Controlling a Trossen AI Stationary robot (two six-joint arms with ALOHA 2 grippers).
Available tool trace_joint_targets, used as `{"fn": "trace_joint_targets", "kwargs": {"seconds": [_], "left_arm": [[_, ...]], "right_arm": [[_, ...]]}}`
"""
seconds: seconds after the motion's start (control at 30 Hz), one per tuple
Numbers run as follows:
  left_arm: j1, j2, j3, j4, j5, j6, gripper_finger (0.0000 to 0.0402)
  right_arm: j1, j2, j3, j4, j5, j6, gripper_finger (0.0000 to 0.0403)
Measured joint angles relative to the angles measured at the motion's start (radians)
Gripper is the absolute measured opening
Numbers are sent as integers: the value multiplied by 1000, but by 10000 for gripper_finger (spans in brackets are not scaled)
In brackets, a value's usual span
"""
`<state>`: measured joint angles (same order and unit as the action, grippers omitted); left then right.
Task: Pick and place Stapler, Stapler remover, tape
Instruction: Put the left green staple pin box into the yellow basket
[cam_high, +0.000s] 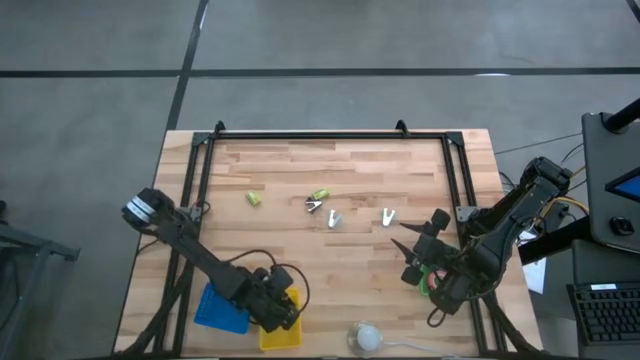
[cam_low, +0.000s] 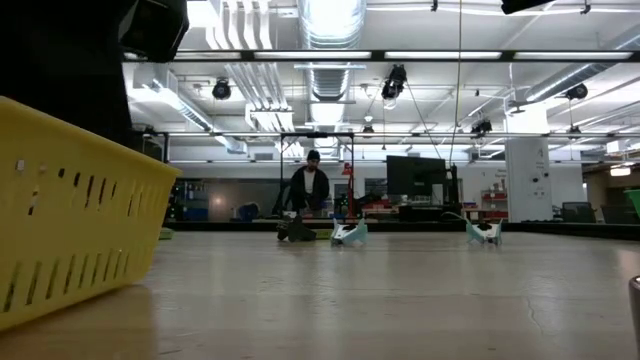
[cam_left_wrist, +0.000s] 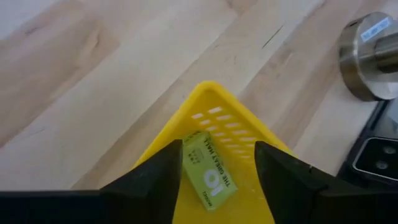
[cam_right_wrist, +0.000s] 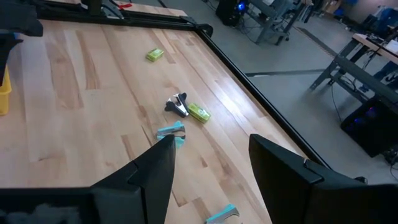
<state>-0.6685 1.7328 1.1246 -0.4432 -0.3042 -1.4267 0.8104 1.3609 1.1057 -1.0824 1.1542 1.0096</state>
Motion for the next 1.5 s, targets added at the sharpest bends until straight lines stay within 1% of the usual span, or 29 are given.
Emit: {"fn": "trace_joint_targets", "kwargs": {"seconds": [0.1,0.3,0.43,0.53,0.6,0.7,0.9,1.07,1.13,1.27,1.37,1.5], "left_arm": [[5,-16,5,0,-4,39,213],[32,-73,10,-2,-57,84,212],[58,-116,8,-40,-128,146,211],[93,-139,7,-105,-198,99,211],[120,-147,7,-165,-211,39,211],[166,-151,7,-261,-211,-15,211],[282,-152,-1,-535,-210,-31,211],[398,-152,-1,-698,-208,-33,211],[446,-152,-2,-727,-203,-3,211],[555,-152,-28,-727,-123,116,211],[629,-152,-58,-731,-101,187,214],[702,-152,-91,-743,-80,203,216]], "right_arm": [[0,0,0,0,0,0,201],[0,0,0,2,0,-3,201],[0,0,0,15,0,-20,201],[0,0,0,19,0,-27,201],[0,0,0,19,0,-27,201],[0,0,0,19,0,-27,201],[1,0,0,19,0,-27,201],[1,0,0,19,-1,-27,201],[1,0,0,19,-2,-27,201],[0,0,0,19,-3,-31,201],[0,0,0,19,-8,-32,201],[0,0,-1,20,-10,-34,201]]}}
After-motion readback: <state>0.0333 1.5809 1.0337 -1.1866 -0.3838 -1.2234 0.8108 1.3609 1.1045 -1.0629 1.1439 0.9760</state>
